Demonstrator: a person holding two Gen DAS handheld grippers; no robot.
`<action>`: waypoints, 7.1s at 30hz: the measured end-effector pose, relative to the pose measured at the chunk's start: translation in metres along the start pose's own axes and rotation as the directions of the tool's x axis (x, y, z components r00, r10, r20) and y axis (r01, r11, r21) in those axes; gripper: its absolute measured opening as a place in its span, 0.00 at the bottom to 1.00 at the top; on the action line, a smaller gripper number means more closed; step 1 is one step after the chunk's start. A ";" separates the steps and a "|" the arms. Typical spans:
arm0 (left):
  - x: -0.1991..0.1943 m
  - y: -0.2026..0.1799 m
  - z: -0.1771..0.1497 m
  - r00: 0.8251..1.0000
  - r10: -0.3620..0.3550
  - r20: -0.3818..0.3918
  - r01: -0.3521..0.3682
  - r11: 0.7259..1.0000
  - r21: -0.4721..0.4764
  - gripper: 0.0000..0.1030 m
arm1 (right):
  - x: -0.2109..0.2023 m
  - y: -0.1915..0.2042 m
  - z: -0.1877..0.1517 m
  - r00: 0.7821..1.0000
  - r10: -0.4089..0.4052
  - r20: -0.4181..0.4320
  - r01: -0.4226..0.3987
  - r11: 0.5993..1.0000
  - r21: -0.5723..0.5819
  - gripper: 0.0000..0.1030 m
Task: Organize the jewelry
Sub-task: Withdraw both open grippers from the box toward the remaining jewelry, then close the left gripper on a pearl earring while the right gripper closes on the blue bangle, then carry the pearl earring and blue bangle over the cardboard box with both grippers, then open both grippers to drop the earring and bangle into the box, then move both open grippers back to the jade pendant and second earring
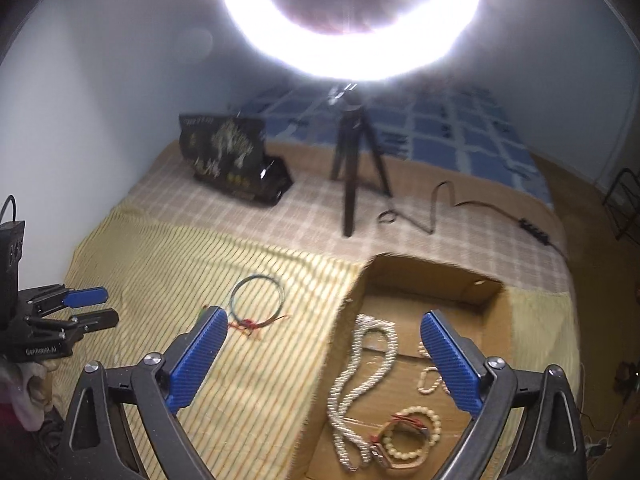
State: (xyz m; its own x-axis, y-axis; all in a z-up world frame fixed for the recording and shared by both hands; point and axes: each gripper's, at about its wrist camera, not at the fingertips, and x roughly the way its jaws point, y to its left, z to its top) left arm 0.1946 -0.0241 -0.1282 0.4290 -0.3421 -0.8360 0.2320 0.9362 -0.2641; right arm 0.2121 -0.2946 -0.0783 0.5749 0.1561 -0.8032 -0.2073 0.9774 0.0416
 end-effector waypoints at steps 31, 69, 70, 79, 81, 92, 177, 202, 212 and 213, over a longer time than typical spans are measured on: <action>0.078 -0.020 -0.029 0.981 -0.028 -0.192 0.061 0.984 0.167 0.17 | 0.165 0.045 0.020 0.924 0.081 -0.373 -0.075 0.997 0.030 0.27; 0.096 -0.029 -0.032 0.981 0.015 -0.191 0.033 0.969 0.245 0.06 | 0.191 0.046 0.016 0.927 0.095 -0.363 -0.085 0.995 0.043 0.01; 0.093 -0.027 -0.032 0.982 0.015 -0.189 0.031 0.971 0.238 0.06 | 0.187 0.046 0.015 0.929 0.098 -0.357 -0.088 0.995 0.046 0.01; 0.066 -0.023 -0.022 0.990 0.001 -0.140 0.028 0.978 0.208 0.06 | 0.137 0.048 0.021 0.955 0.096 -0.281 -0.087 0.995 0.043 0.01; 0.058 -0.025 -0.021 0.992 0.002 -0.126 0.025 0.977 0.211 0.06 | 0.126 0.050 0.022 0.960 0.088 -0.266 -0.083 0.996 0.033 0.01; 0.015 -0.049 -0.025 0.998 -0.026 -0.053 0.037 0.975 0.217 0.06 | 0.067 0.052 0.029 0.980 0.039 -0.198 -0.044 0.999 -0.020 0.01; 0.052 -0.244 -0.039 0.993 -0.105 -0.045 0.114 0.885 0.452 0.55 | -0.015 -0.096 -0.024 0.981 -0.164 -0.099 0.168 0.985 0.033 0.88; 0.028 -0.208 -0.030 0.995 -0.095 0.006 0.084 0.910 0.406 0.55 | -0.024 -0.075 -0.020 0.969 -0.229 -0.095 0.237 0.969 0.075 0.89; 0.015 -0.175 -0.022 0.996 -0.081 0.036 0.062 0.923 0.380 0.55 | -0.032 -0.060 -0.016 0.972 -0.227 -0.061 0.232 0.965 0.118 0.89; 0.014 -0.169 -0.021 0.997 -0.073 0.038 0.053 0.926 0.375 0.55 | -0.033 -0.058 -0.016 0.973 -0.226 -0.054 0.231 0.965 0.123 0.89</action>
State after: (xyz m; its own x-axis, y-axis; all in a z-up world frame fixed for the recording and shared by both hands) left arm 0.1434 -0.1854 -0.1055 0.4441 -0.4124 -0.7954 0.5648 0.8180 -0.1088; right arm 0.1925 -0.3585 -0.0641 0.5633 -0.0768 -0.8227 0.0299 0.9969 -0.0725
